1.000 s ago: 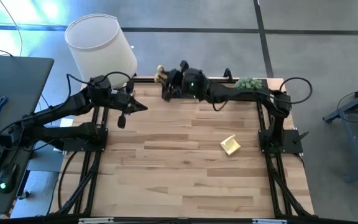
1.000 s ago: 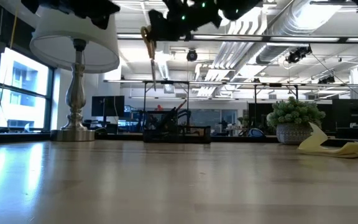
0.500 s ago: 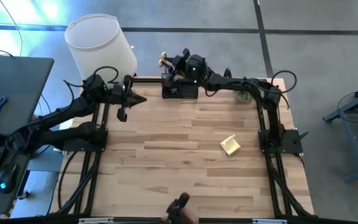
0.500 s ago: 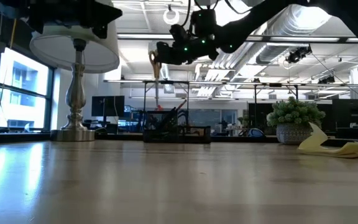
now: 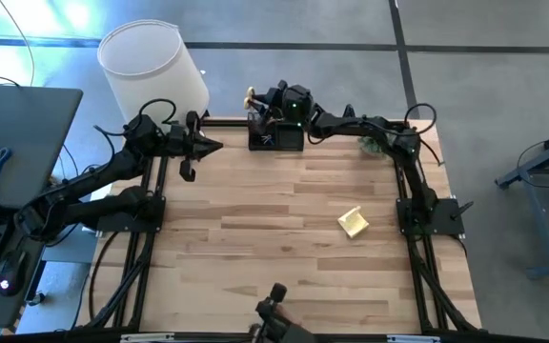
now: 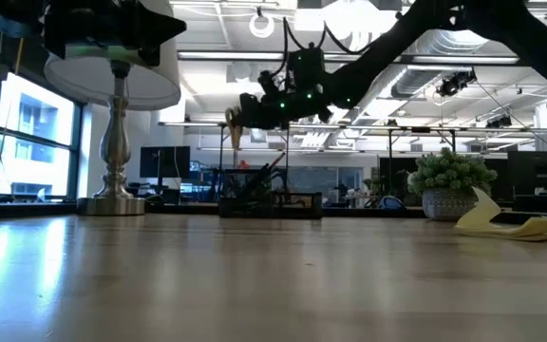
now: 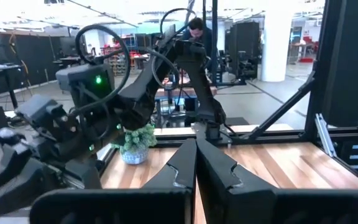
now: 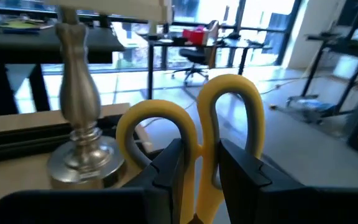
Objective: Pick and place office supplies into organizer
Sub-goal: Put the yellow scissors into the black desk organizer
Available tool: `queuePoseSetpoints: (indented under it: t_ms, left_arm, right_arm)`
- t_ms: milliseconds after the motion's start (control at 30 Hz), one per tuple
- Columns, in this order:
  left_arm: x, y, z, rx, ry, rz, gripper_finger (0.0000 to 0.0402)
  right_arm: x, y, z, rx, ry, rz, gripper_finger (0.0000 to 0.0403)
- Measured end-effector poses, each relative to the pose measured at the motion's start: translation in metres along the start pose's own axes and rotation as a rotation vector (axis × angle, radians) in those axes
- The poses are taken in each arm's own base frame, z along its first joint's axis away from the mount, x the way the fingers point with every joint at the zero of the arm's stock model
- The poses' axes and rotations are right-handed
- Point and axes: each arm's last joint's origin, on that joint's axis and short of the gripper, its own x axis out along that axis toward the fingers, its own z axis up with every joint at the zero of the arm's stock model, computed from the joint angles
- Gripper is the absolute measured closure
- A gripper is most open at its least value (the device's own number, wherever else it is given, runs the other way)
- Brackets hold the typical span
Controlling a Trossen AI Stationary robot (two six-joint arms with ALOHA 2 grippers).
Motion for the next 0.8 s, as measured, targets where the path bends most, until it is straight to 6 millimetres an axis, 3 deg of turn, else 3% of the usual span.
queuePoseSetpoints:
  t_ms: [200, 567, 800]
  left_arm:
    - [0.001, 0.001, -0.001, -0.005, 0.005, 0.002, 0.0401]
    - [0.001, 0.001, -0.002, -0.03, 0.013, 0.007, 0.0401]
    - [0.001, 0.001, -0.003, -0.04, 0.023, 0.007, 0.0401]
  right_arm:
    - [0.001, 0.003, -0.007, 0.032, 0.04, 0.07, 0.0324]
    - [0.001, 0.004, -0.011, 0.036, 0.08, 0.083, 0.0254]
    - [0.0, 0.005, -0.016, 0.035, 0.133, 0.086, 0.0229]
